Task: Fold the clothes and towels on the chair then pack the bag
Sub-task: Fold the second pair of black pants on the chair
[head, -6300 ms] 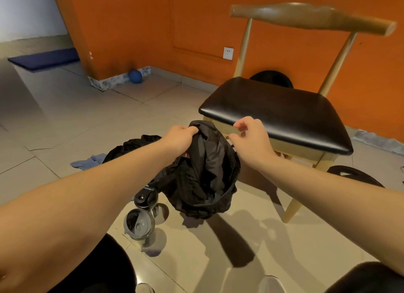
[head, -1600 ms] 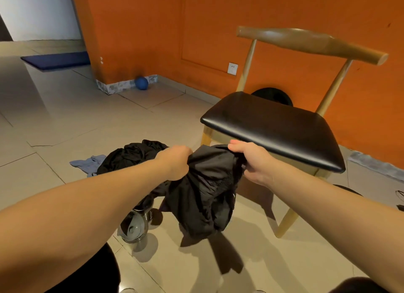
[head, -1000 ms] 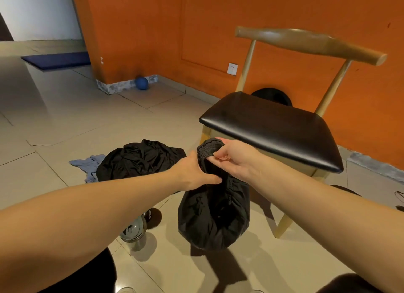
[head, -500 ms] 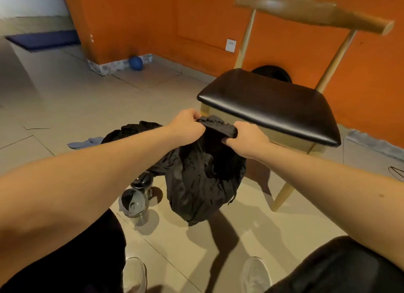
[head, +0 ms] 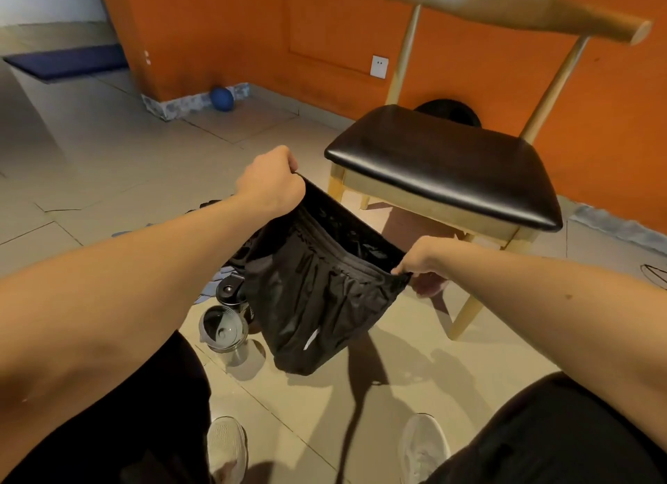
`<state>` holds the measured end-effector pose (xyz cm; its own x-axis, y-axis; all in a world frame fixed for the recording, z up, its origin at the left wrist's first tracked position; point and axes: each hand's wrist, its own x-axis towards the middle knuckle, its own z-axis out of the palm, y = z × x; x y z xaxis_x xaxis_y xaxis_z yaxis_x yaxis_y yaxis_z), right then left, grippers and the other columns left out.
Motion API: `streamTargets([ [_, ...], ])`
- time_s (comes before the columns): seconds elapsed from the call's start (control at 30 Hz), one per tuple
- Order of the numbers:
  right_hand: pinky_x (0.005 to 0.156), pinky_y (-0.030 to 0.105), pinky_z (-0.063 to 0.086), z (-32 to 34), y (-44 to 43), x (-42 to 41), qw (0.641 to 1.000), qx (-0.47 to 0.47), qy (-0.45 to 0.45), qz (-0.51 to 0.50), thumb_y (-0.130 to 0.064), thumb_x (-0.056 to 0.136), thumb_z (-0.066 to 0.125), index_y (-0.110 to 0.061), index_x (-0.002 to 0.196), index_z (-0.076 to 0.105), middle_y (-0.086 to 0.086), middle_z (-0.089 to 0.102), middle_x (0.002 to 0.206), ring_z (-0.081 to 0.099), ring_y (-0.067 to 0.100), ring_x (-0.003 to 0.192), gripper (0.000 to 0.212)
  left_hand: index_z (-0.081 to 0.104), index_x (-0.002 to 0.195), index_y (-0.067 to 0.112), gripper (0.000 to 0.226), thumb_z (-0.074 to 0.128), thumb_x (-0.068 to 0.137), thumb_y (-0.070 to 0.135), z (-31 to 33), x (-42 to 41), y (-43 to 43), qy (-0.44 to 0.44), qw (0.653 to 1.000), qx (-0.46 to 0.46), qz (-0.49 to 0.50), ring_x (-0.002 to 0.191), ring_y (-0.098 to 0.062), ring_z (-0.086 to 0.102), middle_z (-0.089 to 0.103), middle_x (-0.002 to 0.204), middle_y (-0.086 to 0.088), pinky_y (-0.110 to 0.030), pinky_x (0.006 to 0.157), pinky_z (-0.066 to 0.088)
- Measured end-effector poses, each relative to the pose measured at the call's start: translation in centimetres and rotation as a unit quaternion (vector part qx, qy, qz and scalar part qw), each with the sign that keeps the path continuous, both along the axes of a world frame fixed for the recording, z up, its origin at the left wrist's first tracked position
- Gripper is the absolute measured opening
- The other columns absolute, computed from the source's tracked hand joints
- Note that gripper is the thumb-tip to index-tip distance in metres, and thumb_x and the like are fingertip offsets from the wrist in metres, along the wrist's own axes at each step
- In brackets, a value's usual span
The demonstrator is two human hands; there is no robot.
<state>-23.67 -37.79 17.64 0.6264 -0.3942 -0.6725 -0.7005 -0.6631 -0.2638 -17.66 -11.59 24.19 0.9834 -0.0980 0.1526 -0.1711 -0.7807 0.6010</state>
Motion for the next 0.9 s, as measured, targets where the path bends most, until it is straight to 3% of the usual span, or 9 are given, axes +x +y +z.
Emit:
streamTargets([
  [0.1, 0.087, 0.045, 0.061, 0.7, 0.0, 0.2, 0.982, 0.168, -0.006, -0.09, -0.028, 0.108, 0.048, 0.0, 0.127, 0.057, 0.021, 0.07, 0.11, 0.072, 0.03, 0.088, 0.035, 0.056, 0.111, 0.018, 0.023, 0.047, 0.09, 0.015, 0.0, 0.4, 0.7, 0.014, 0.999, 0.037, 0.034, 0.098, -0.032, 0.058, 0.061, 0.108, -0.007, -0.042, 0.081, 0.051],
  [0.17, 0.101, 0.052, 0.053, 1.3, -0.2, 0.8, 0.934, 0.299, -0.069, -0.182, -0.02, 0.11, 0.042, 0.0, 0.116, 0.053, 0.024, 0.068, 0.106, 0.069, 0.035, 0.095, 0.024, 0.057, 0.113, 0.015, 0.026, 0.045, 0.09, 0.016, -0.2, 0.9, 1.1, 0.032, 0.998, 0.045, 0.034, 0.097, -0.034, 0.058, 0.062, 0.108, -0.01, -0.041, 0.079, 0.05],
  [0.27, 0.094, 0.048, 0.055, 3.1, 0.0, 1.1, 0.88, 0.388, -0.13, -0.24, -0.014, 0.108, 0.046, -0.005, 0.102, 0.052, 0.018, 0.067, 0.097, 0.067, 0.031, 0.088, 0.012, 0.062, 0.117, 0.012, 0.03, 0.046, 0.092, 0.012, -0.5, 1.3, 1.5, 0.058, 0.996, 0.071, 0.012, 0.097, -0.034, 0.057, 0.063, 0.111, -0.013, -0.041, 0.082, 0.051],
  [0.33, 0.084, 0.04, 0.058, 4.2, -0.1, 1.0, 0.877, 0.392, -0.15, -0.232, -0.012, 0.102, 0.055, -0.006, 0.103, 0.056, 0.014, 0.067, 0.1, 0.068, 0.026, 0.088, 0.006, 0.064, 0.115, 0.012, 0.029, 0.049, 0.091, 0.005, -0.8, 1.4, 1.7, 0.065, 0.994, 0.093, -0.005, 0.098, -0.033, 0.057, 0.064, 0.114, -0.014, -0.041, 0.084, 0.052],
  [0.4, 0.076, 0.032, 0.057, 4.8, -0.4, 1.3, 0.906, 0.336, -0.172, -0.191, -0.01, 0.095, 0.06, -0.007, 0.107, 0.059, 0.01, 0.068, 0.101, 0.068, 0.021, 0.089, 0.013, 0.065, 0.112, 0.014, 0.03, 0.05, 0.091, -0.001, -1.1, 1.5, 2.1, 0.069, 0.992, 0.108, -0.018, 0.101, -0.032, 0.056, 0.065, 0.119, -0.015, -0.041, 0.086, 0.052],
  [0.47, 0.075, 0.032, 0.058, 5.1, -0.4, 1.7, 0.935, 0.234, -0.227, -0.143, -0.008, 0.088, 0.062, -0.004, 0.11, 0.064, 0.012, 0.068, 0.101, 0.068, 0.021, 0.089, 0.023, 0.067, 0.12, 0.013, 0.039, 0.049, 0.09, -0.005, -1.4, 1.6, 2.5, 0.081, 0.989, 0.117, -0.044, 0.11, -0.032, 0.058, 0.065, 0.125, -0.014, -0.041, 0.092, 0.052],
  [0.53, 0.075, 0.036, 0.057, 5.2, -0.2, 1.9, 0.933, 0.181, -0.282, -0.128, -0.006, 0.083, 0.062, -0.001, 0.112, 0.068, 0.015, 0.067, 0.1, 0.068, 0.025, 0.088, 0.03, 0.066, 0.126, 0.014, 0.047, 0.046, 0.09, -0.008, -1.8, 1.4, 2.6, 0.112, 0.981, 0.127, -0.097, 0.113, -0.03, 0.058, 0.064, 0.125, -0.01, -0.039, 0.094, 0.051],
  [0.73, 0.079, 0.038, 0.058, 6.6, 2.4, 1.2, 0.892, 0.325, -0.268, -0.163, -0.008, 0.091, 0.057, -0.008, 0.1, 0.058, 0.015, 0.063, 0.105, 0.067, 0.03, 0.088, 0.009, 0.062, 0.123, 0.021, 0.033, 0.067, 0.091, 0.019, -4.0, -0.2, 1.3, 0.239, 0.926, 0.18, -0.229, 0.089, -0.019, 0.062, 0.065, 0.097, 0.001, -0.033, 0.078, 0.051],
  [0.9, 0.099, 0.046, 0.052, 7.4, 3.9, 0.8, 0.853, 0.425, -0.238, -0.187, -0.021, 0.096, 0.053, -0.007, 0.104, 0.06, 0.015, 0.065, 0.101, 0.064, 0.033, 0.096, 0.018, 0.059, 0.126, 0.018, 0.06, 0.072, 0.085, 0.06, -5.1, -1.8, -1.9, 0.278, 0.912, 0.093, -0.287, 0.099, -0.018, 0.062, 0.064, 0.099, 0.006, -0.039, 0.1, 0.051],
])
